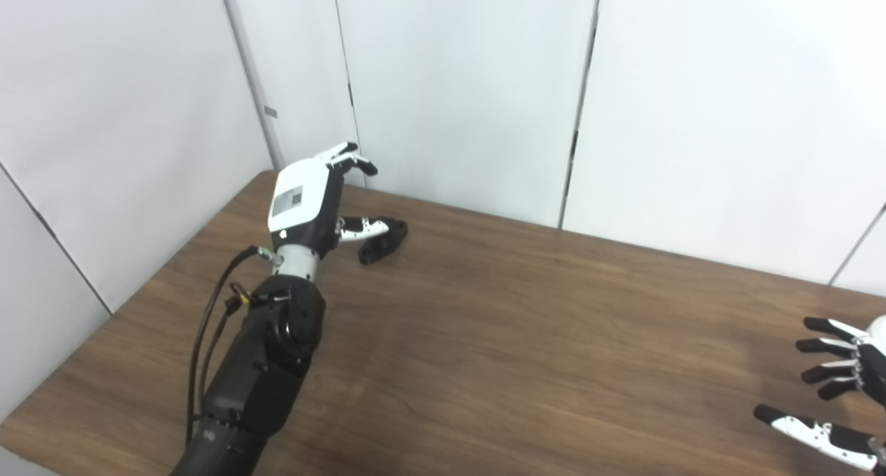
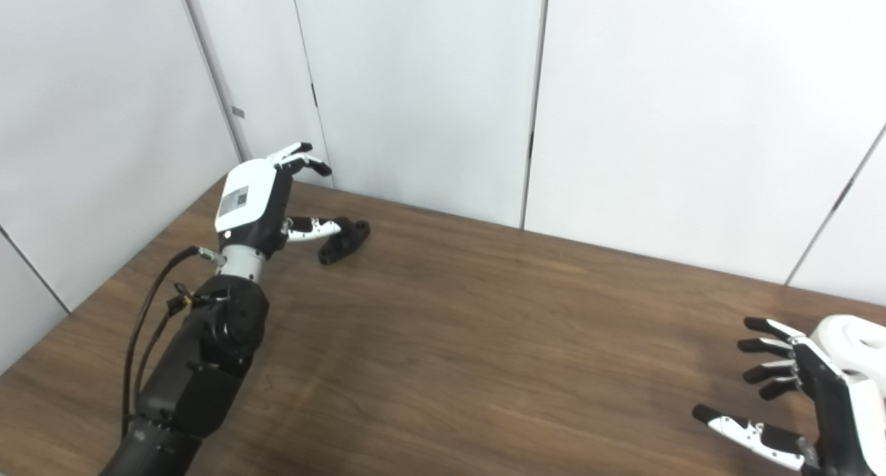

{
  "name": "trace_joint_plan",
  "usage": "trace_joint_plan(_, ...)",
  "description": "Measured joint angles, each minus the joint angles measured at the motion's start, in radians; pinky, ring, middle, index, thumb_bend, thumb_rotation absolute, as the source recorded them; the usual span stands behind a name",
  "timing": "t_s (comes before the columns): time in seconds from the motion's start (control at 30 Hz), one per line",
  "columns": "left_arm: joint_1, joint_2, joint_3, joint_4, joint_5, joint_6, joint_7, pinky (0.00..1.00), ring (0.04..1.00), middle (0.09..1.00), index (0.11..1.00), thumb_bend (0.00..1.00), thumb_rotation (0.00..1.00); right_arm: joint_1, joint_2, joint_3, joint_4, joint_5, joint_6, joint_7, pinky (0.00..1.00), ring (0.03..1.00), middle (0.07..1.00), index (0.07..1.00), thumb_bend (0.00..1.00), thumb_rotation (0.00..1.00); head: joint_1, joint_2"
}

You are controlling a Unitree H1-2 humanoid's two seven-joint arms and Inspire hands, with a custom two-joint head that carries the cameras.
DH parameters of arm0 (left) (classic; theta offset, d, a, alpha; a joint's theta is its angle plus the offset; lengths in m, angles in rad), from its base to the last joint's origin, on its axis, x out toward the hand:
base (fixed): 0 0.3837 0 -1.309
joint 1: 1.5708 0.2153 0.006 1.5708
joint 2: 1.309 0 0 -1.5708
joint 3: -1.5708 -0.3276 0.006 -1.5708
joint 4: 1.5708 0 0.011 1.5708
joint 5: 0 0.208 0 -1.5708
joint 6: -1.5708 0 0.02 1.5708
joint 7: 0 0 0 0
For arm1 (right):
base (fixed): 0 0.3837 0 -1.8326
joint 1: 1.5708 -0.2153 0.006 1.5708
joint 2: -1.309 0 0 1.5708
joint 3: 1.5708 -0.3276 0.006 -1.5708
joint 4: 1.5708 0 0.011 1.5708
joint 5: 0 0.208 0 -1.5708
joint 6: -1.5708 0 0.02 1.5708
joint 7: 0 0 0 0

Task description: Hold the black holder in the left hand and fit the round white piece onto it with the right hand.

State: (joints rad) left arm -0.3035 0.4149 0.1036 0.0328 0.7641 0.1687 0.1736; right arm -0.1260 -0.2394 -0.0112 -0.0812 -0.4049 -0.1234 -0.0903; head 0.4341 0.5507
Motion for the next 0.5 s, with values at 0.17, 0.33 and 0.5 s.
trace_joint_plan(0.17, -0.002, 0.035, -0.047, 0.06, 0.023, 0.026, -0.019, 0.83, 0.983, 0.932, 0.685, 1.0, 0.4, 0.002, 0.0, -0.001, -0.014, 0.0, 0.0, 0.007, 0.4, 0.511, 0.648, 0.735, 0.74, 0.0, 0.0, 0.005)
trace_joint_plan(0.33, -0.023, 0.036, -0.077, 0.118, 0.036, 0.064, -0.018, 0.9, 1.0, 0.972, 0.702, 1.0, 0.49, 0.002, 0.001, -0.001, -0.015, 0.0, 0.0, 0.01, 0.4, 0.511, 0.646, 0.733, 0.74, 0.0, -0.006, 0.011)
trace_joint_plan(0.5, -0.038, 0.042, -0.112, 0.162, 0.043, 0.095, -0.018, 0.93, 1.0, 0.982, 0.709, 1.0, 0.54, 0.004, 0.0, -0.002, -0.02, 0.0, 0.001, 0.015, 0.39, 0.508, 0.646, 0.734, 0.74, 0.0, -0.011, 0.012)
